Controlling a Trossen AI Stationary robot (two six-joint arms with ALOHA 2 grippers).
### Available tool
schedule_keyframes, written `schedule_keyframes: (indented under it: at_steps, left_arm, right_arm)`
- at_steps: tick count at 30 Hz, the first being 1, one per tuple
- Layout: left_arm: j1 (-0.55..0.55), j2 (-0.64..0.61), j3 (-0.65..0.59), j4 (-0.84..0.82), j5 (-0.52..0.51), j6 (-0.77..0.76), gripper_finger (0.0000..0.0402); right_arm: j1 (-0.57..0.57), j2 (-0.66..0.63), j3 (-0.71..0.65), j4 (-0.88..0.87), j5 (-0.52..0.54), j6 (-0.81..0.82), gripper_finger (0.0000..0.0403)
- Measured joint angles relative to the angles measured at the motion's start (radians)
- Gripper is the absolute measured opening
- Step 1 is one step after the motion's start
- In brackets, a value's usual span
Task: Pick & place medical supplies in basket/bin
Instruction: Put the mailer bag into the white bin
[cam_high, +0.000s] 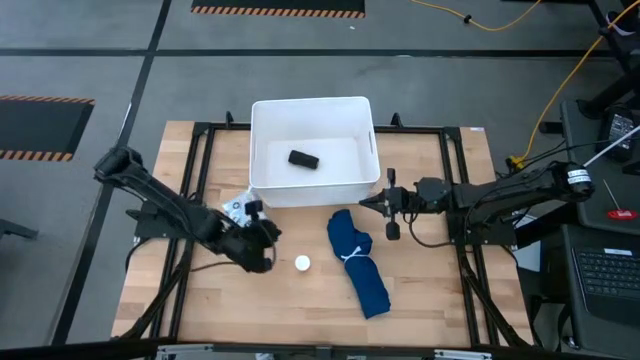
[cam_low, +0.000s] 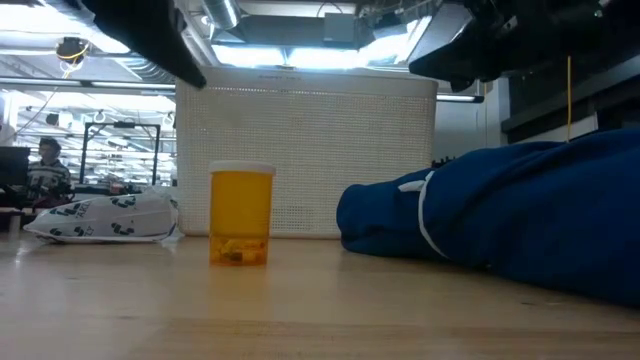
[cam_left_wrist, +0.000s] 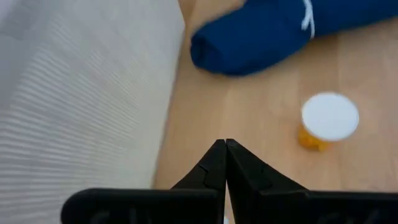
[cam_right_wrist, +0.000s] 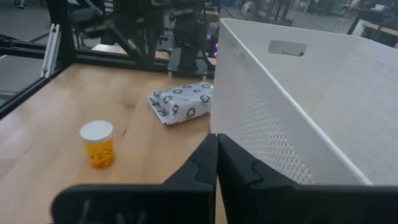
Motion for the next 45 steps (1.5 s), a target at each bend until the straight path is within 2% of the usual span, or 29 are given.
schedule_keyframes:
  at_steps: [9, 13, 20, 26, 30, 37, 41, 45]
  left_arm:
    - [0.0, 0.23, 0.182, -0.297, 0.069, -0.197, 0.0003]
    - [0.0, 0.3, 0.223, -0.402, 0.108, -0.159, 0.0002]
    - [0.0, 0.354, 0.23, -0.412, 0.074, -0.054, 0.0015]
    - [0.014, 0.359, 0.23, -0.406, 0.07, -0.083, 0.0065]
    - [0.017, 0.359, 0.23, -0.406, 0.038, -0.029, 0.0114]
    - [0.014, 0.359, 0.23, -0.399, -0.039, 0.048, 0.0194]
    - [0.013, 0.359, 0.23, -0.391, -0.05, 0.04, 0.0211]
    - [0.018, 0.359, 0.23, -0.371, 0.036, 0.048, 0.0209]
  right_arm:
    - [0.002, 0.009, 0.0, -0.005, -0.035, -0.023, 0.0012]
    - [0.002, 0.022, -0.001, -0.005, -0.037, -0.032, 0.0012]
    - [0.002, 0.063, -0.001, -0.007, -0.037, -0.036, 0.0012]
    - [0.003, 0.089, -0.001, 0.006, -0.055, -0.061, 0.0012]
    - [0.005, 0.095, -0.001, 0.035, -0.091, -0.061, 0.0012]
    - [0.007, 0.095, -0.001, 0.044, -0.092, -0.062, 0.0012]
    - [0.007, 0.095, -0.001, 0.044, -0.092, -0.062, 0.0012]
    - [0.007, 0.095, -0.001, 0.044, -0.092, -0.061, 0.0012]
